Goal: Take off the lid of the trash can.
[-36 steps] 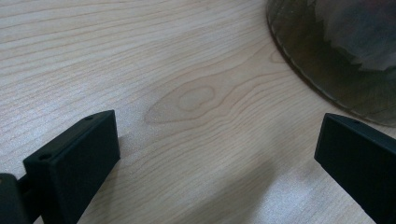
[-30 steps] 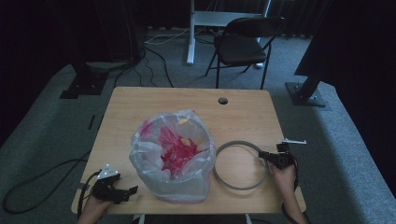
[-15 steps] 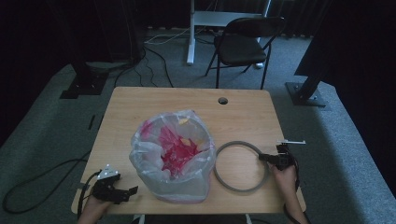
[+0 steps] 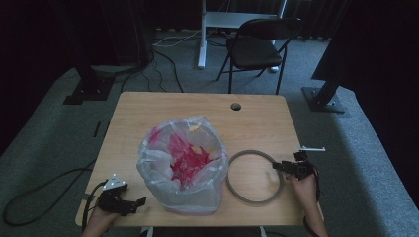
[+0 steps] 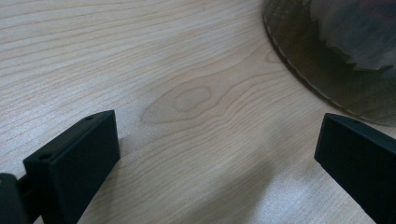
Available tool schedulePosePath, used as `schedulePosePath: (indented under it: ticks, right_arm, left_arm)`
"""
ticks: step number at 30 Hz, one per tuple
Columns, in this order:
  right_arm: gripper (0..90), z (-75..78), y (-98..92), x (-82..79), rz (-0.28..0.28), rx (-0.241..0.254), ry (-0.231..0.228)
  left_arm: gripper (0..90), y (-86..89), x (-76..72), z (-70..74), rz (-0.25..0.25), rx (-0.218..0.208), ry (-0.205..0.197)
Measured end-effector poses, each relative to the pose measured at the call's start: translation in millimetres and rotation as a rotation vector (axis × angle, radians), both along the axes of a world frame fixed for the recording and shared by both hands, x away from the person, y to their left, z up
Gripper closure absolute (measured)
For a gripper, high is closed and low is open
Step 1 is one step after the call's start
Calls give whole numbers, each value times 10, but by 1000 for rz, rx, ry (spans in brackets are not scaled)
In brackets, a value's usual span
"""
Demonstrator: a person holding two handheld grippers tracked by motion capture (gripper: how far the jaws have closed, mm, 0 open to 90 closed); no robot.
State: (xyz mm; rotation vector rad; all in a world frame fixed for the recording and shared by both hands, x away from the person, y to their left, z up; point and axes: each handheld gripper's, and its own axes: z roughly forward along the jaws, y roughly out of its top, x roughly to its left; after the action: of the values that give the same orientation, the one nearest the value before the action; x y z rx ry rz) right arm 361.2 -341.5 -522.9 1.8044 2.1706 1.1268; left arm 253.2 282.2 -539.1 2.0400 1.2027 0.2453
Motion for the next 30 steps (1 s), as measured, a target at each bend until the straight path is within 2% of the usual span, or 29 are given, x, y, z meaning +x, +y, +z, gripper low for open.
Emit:
schedulePosePath:
  ticks: [1, 2, 4, 6, 8, 9, 10, 11, 12, 13, 15, 16, 20, 24, 26, 27, 29, 30]
  right_arm:
    - [377, 0, 0, 0, 0, 0, 0]
    - [331, 9, 8, -1, 26, 12, -2]
    - [323, 32, 21, -12, 34, 31, -17]
    - [268, 53, 50, -25, 60, 25, -32]
    - [196, 59, 75, -21, 92, 39, -23]
    - [195, 63, 94, -19, 106, 36, -18]
    - [156, 67, 122, -15, 131, 38, -15]
    - [156, 67, 122, -15, 131, 38, -15]
    - [116, 84, 153, -15, 147, 32, -18]
    - [116, 84, 153, -15, 147, 32, -18]
    - [116, 116, 165, -26, 171, 75, -58]
    - [115, 168, 206, -35, 178, 76, -75]
    - [116, 230, 265, -42, 210, 82, -94]
    - [139, 352, 359, -71, 216, 59, -137]
    - [139, 425, 405, -80, 228, 69, -148]
    - [139, 470, 428, -87, 241, 90, -157]
    - [144, 569, 485, -102, 264, 90, -177]
    - [145, 615, 512, -109, 274, 94, -194]
  left_arm:
    - [0, -4, -1, 0, 0, 1, -1]
    - [1, -6, -2, 2, -1, 1, 1]
    - [1, -6, -3, 7, -2, 4, -3]
    - [0, -5, -6, 10, -1, 2, -4]
    - [0, -6, -11, 17, -1, 0, -9]
    - [1, -7, -13, 21, -2, -3, -10]
    - [0, -12, -20, 37, -5, -3, -18]
    - [0, -12, -20, 37, -5, -3, -18]
    - [1, -14, -26, 50, -9, -9, -23]
    - [1, -14, -33, 66, -13, -13, -25]
    - [0, -21, -55, 103, -22, -28, -34]
    - [1, -29, -74, 131, -22, -35, -42]
    - [0, -24, -121, 241, -42, -71, -55]
    - [0, 6, -181, 412, -37, -127, -101]
    - [0, -4, -231, 539, -52, -149, -129]
    - [0, -12, -255, 593, -65, -153, -148]
    - [0, -41, -316, 715, -84, -144, -208]
    - [0, -51, -331, 755, -80, -138, -223]
